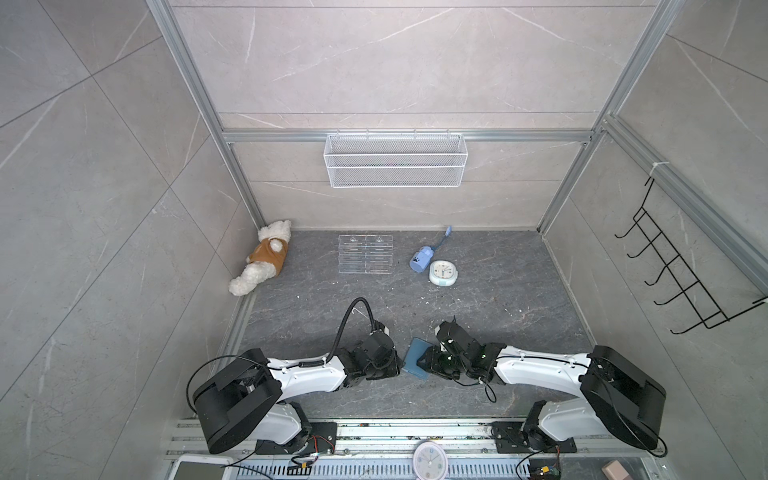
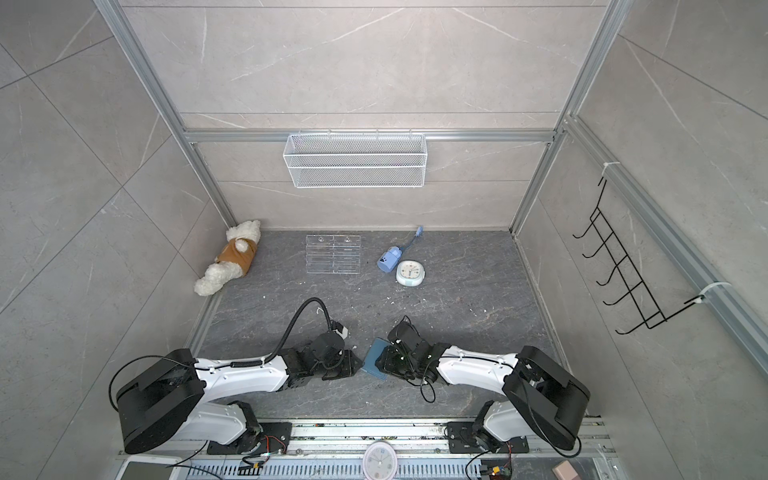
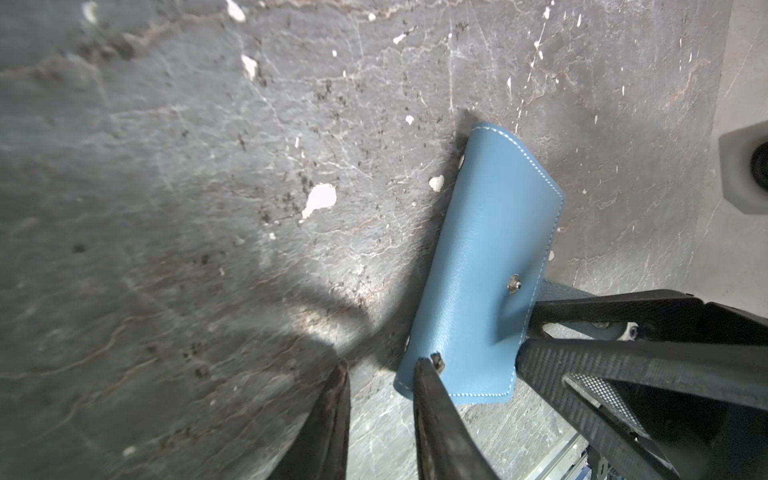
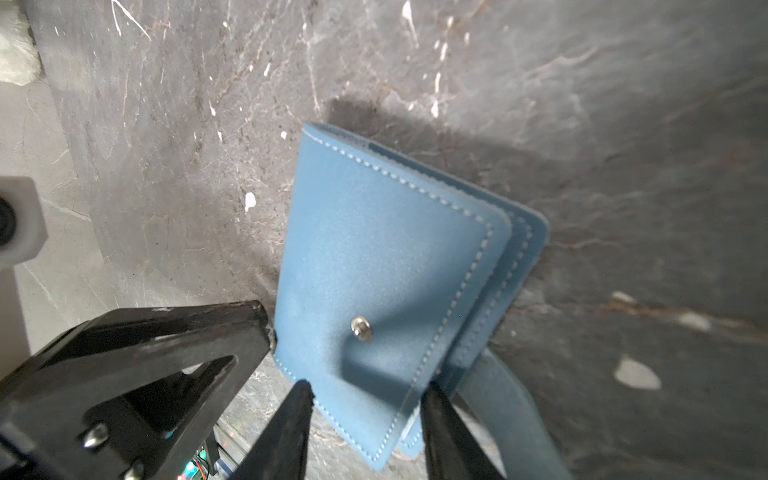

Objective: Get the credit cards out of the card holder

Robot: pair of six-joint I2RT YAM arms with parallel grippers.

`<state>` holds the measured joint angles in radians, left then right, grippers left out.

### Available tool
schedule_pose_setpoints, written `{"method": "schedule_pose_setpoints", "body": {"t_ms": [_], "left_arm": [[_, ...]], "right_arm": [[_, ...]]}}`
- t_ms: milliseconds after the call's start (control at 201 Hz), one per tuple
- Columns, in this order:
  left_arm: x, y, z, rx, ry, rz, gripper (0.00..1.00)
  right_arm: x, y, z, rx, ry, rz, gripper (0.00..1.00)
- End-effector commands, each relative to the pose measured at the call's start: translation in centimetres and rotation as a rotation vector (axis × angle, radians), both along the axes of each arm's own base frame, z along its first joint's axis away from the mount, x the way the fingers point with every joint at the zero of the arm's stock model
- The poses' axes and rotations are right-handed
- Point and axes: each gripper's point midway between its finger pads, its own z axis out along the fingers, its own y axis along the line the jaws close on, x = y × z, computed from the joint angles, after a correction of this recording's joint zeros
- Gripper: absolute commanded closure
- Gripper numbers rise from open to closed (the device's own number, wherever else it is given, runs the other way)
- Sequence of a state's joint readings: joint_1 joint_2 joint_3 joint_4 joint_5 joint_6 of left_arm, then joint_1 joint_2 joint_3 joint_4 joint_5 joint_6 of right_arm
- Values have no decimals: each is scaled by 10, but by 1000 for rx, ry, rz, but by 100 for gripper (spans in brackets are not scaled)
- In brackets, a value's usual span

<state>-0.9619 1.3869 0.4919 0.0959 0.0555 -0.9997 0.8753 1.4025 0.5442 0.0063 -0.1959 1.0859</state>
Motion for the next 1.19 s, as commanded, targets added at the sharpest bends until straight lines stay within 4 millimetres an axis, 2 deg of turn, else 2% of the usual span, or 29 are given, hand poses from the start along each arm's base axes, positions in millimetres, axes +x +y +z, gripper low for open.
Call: {"method": "schedule_pose_setpoints", "body": {"t_ms": [0, 284, 463, 657, 906, 1184], "left_arm": [[-2, -6, -1, -21, 7, -3, 73], [-7, -10, -2, -20, 1, -8, 74], [-8, -11, -1, -24, -8, -8, 75], [-8, -15, 6, -56, -31, -16, 75], [-6, -8, 23, -95, -85, 6, 74], [-7, -11, 27, -111, -98, -17, 72]], "right_arm": [[1, -2, 1, 14, -1, -21, 54], [8, 12, 37, 88, -59, 19, 53], [8, 19, 48, 104, -55, 33, 53], [12, 28, 48, 115, -68, 66, 53], [17, 37, 51, 123, -76, 85, 57], [14, 27, 46, 78, -65, 74, 53]]}}
